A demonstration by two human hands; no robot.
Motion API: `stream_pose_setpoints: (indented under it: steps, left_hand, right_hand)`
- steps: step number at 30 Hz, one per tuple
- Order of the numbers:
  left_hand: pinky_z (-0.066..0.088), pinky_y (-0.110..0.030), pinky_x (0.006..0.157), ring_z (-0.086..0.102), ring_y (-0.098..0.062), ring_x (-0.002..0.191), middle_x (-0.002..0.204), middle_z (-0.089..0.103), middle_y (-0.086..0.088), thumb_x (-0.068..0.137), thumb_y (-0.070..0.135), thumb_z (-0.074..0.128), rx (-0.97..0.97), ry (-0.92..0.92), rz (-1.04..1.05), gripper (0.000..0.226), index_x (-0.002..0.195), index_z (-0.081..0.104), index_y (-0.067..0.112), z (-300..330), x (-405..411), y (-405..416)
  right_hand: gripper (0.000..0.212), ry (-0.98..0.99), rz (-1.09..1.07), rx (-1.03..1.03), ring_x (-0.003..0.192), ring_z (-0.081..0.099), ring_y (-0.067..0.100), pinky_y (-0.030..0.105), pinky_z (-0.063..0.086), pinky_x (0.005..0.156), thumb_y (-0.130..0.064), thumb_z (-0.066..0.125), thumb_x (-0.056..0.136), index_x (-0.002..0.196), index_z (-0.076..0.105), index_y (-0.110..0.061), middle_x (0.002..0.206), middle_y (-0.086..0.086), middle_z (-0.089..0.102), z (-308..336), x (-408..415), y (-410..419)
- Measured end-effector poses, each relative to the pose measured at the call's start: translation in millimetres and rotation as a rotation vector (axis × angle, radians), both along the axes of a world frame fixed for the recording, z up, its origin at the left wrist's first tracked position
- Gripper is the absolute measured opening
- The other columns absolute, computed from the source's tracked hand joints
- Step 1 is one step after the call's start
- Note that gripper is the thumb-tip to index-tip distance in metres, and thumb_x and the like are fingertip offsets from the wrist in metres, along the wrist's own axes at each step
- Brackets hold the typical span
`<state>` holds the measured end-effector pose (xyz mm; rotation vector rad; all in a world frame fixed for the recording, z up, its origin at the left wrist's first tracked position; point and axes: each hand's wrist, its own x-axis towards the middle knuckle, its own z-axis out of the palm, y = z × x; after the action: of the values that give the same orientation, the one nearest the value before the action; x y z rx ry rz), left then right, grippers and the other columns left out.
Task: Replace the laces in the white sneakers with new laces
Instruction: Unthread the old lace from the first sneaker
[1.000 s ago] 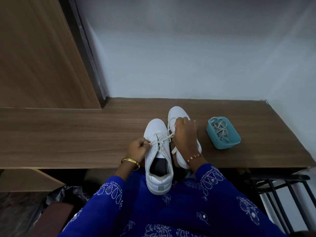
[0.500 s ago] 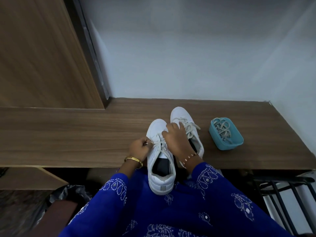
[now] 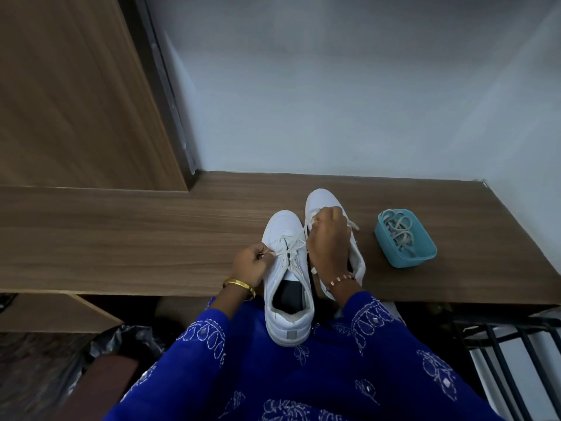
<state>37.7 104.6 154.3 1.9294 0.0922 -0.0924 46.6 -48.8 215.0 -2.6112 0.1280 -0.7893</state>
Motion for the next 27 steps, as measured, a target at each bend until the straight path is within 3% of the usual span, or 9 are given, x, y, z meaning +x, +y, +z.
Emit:
stream_pose_setpoints:
  steps: [3, 6, 10, 15, 19, 23, 27]
  left_hand:
    - [0.034, -0.028, 0.061, 0.042, -0.015, 0.06, 0.059, 0.047, 0.0, 0.074, 0.027, 0.056, 0.007, -0.006, 0.003, 0.025, 0.054, 0.042, 0.021, 1, 0, 0]
    - [0.035, -0.029, 0.065, 0.043, -0.016, 0.062, 0.059, 0.048, 0.001, 0.083, 0.014, 0.061, 0.013, 0.013, 0.001, 0.035, 0.054, 0.043, 0.021, -2, 2, 2]
    - [0.036, -0.029, 0.065, 0.046, -0.016, 0.064, 0.063, 0.052, -0.002, 0.077, 0.028, 0.058, 0.019, 0.015, -0.015, 0.026, 0.056, 0.044, 0.02, 0, 2, 2]
    - [0.037, -0.03, 0.069, 0.049, -0.019, 0.072, 0.074, 0.056, -0.009, 0.084, 0.017, 0.06, 0.034, 0.033, -0.027, 0.031, 0.057, 0.045, 0.021, 2, 1, 2]
    - [0.038, -0.031, 0.072, 0.05, -0.019, 0.074, 0.077, 0.058, -0.01, 0.078, 0.028, 0.057, 0.024, 0.03, -0.046, 0.024, 0.058, 0.045, 0.021, 4, 0, 2]
    - [0.036, -0.028, 0.07, 0.049, -0.019, 0.076, 0.076, 0.056, -0.005, 0.088, 0.005, 0.056, 0.01, -0.001, -0.029, 0.037, 0.058, 0.043, 0.022, 3, -2, 1]
    - [0.035, -0.017, 0.066, 0.049, -0.017, 0.078, 0.084, 0.058, -0.009, 0.088, 0.004, 0.055, 0.033, -0.025, -0.019, 0.037, 0.058, 0.042, 0.021, 4, -6, -1]
  right_hand:
    - [0.014, -0.004, 0.084, 0.138, 0.068, 0.055, 0.031, 0.037, 0.046, 0.058, 0.013, 0.056, 0.072, 0.077, 0.054, 0.0, 0.084, 0.018, 0.054, -1, 3, 3]
    - [0.012, 0.017, 0.128, 0.227, 0.073, 0.055, 0.03, 0.027, 0.038, 0.063, 0.013, 0.048, 0.08, 0.083, 0.056, 0.004, 0.094, 0.02, 0.053, 1, 8, 5]
    - [0.015, -0.014, 0.161, 0.231, 0.072, 0.056, 0.031, 0.027, 0.041, 0.059, 0.015, 0.046, 0.081, 0.087, 0.057, 0.006, 0.095, 0.021, 0.054, 0, 12, 8]
    - [0.014, -0.003, 0.146, 0.209, 0.071, 0.056, 0.031, 0.029, 0.043, 0.056, 0.013, 0.046, 0.083, 0.089, 0.057, 0.006, 0.097, 0.021, 0.055, 2, 14, 8]
    - [0.018, 0.013, 0.15, 0.247, 0.075, 0.057, 0.032, 0.034, 0.045, 0.059, 0.015, 0.044, 0.082, 0.09, 0.059, 0.007, 0.094, 0.021, 0.058, 7, 14, 12]
    - [0.018, 0.026, 0.141, 0.27, 0.074, 0.057, 0.032, 0.039, 0.048, 0.06, 0.015, 0.044, 0.082, 0.087, 0.059, 0.006, 0.092, 0.02, 0.058, 11, 16, 13]
    - [0.018, 0.078, 0.11, 0.266, 0.073, 0.057, 0.031, 0.031, 0.041, 0.057, 0.014, 0.043, 0.082, 0.088, 0.058, 0.006, 0.092, 0.02, 0.057, 11, 18, 10]
